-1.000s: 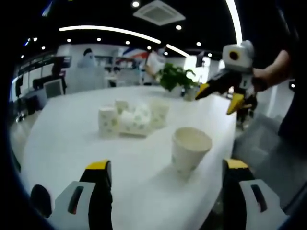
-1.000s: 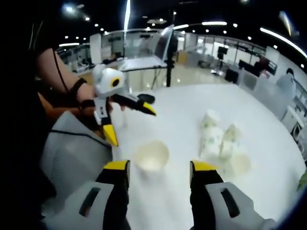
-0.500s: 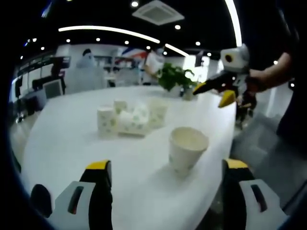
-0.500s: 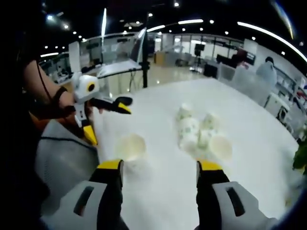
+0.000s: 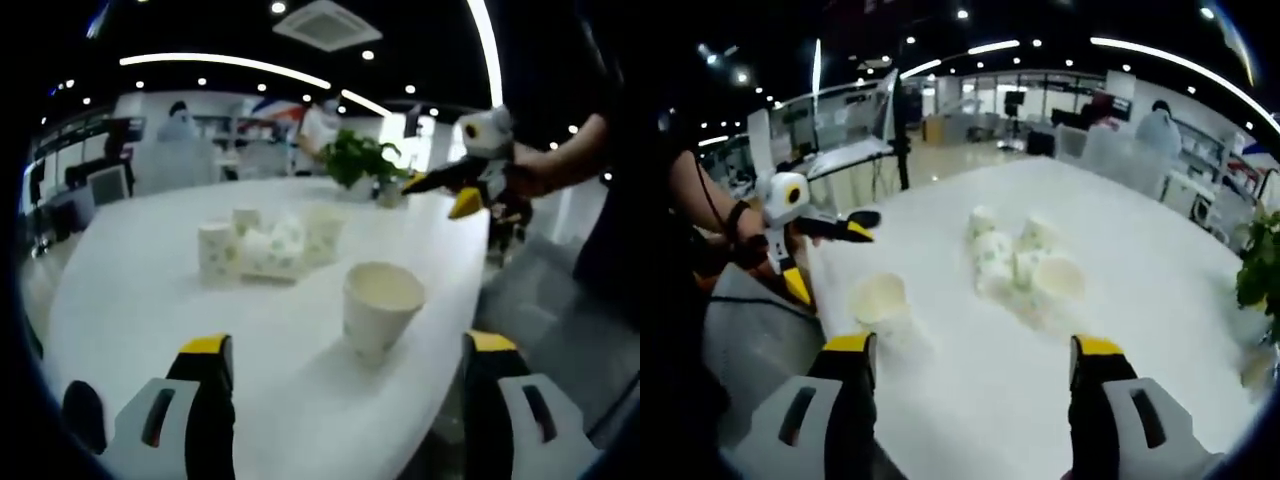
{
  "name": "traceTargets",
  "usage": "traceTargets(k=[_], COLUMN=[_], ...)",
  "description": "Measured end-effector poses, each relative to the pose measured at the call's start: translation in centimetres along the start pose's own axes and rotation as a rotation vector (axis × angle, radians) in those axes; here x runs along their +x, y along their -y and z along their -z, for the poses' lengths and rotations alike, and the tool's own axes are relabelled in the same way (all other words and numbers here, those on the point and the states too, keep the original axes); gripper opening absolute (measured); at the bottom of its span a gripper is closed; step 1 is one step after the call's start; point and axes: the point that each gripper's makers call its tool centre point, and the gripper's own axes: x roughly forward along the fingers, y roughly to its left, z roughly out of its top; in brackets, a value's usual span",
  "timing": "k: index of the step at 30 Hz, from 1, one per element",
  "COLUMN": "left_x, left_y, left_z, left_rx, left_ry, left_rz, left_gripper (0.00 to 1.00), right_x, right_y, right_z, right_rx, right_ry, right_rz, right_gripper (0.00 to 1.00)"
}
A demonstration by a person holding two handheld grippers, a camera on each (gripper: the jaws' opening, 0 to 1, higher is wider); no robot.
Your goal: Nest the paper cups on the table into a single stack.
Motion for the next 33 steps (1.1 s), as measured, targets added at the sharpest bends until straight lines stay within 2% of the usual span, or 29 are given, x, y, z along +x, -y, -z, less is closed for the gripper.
traceTargets(k=[7,14,27,33], left_x=[-0.2,-0.3,-0.3,-0.4], left_y=[0.2,0.3,0.4,0.4], left_z=[-0.1,0.0,-0.1,0.0], left_rx=[0.006,0.01,0.002,-0.002], left_ry=[-0.001,-0.005,0.002,-0.001], left_rz=[0.002,0.005,0.0,-0.003], left_gripper=[0.93,0.93,0.93,0.93], right_x=[-0.3,-0.2,0.9,1.5], right_y=[1.4,2.8,3.3,4.4], right_z=[0.2,0.3,-0.9,-1.5], right_rx=[0.016,0.026,-0.042,-0.089], right_ry=[0.006,-0.003,-0.022,-0.043], right_rz=[0.03,0.078,0.041,0.044], right_gripper=[0.84,1.0,1.0,0.99])
